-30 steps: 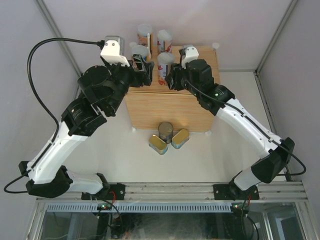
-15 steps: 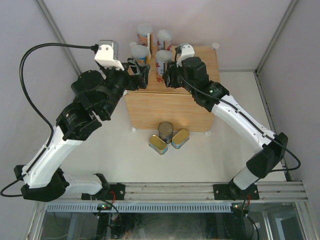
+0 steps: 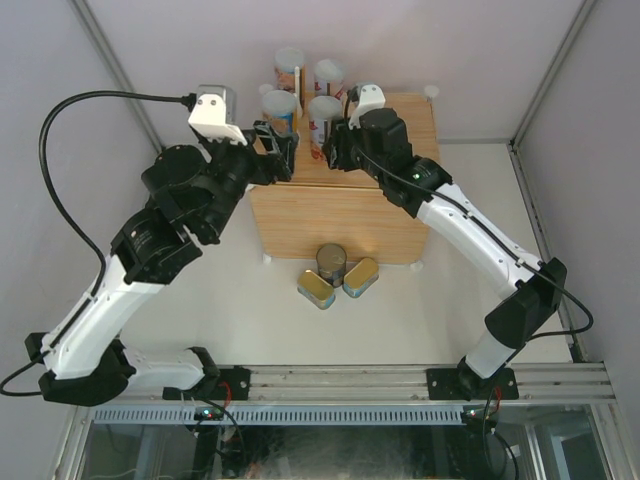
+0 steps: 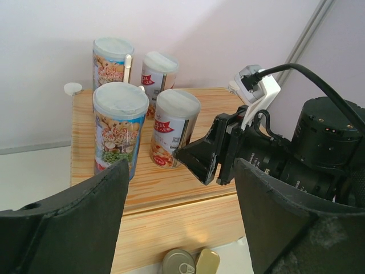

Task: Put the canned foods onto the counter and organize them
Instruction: Place the canned food on the counter.

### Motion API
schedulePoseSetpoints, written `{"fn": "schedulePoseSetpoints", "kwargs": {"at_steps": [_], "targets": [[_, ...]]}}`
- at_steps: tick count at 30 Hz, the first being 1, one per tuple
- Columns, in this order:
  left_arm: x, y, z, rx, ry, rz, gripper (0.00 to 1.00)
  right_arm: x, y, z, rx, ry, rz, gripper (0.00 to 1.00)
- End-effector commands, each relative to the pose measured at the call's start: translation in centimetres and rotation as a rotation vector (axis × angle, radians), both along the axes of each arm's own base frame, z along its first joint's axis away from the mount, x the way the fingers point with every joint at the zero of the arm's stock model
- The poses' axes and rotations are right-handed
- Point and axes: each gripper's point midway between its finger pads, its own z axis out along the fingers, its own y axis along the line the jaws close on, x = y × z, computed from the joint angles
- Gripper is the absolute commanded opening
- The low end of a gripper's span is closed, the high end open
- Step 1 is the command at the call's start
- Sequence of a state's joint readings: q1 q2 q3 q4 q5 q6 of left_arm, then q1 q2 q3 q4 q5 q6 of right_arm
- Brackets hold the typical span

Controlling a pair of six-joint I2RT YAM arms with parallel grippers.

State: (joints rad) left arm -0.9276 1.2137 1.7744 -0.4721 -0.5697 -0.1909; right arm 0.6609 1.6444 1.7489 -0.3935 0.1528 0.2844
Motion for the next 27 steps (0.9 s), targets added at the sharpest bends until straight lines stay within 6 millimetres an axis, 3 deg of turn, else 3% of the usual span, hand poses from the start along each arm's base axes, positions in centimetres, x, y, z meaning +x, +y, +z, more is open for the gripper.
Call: {"fn": "schedulePoseSetpoints", "kwargs": {"at_steps": [1,10,15,27], "targets": [[-0.5,0.5,1.2,-0.028,-0.036,-0.005,0.78,0.7,-0.9,1.7,0.028,-0.033,-0.049,0.43],[-0.6,0.7,0.6,-0.021,-0.026,0.002,0.79,-0.1,-1.7,2.4,0.041,-0.042,-0.061,0.51],[-0.7,0.9,0.2,-0.028,-0.018,0.005,0.79,-1.0,-1.4,3.0,0.047,-0.053,-0.045,0.6],[-0.8,1.0,0.4,-0.033,-0.012,0.004,0.79,-1.0,0.2,4.5,0.057,-0.079,-0.012,0.75]]}}
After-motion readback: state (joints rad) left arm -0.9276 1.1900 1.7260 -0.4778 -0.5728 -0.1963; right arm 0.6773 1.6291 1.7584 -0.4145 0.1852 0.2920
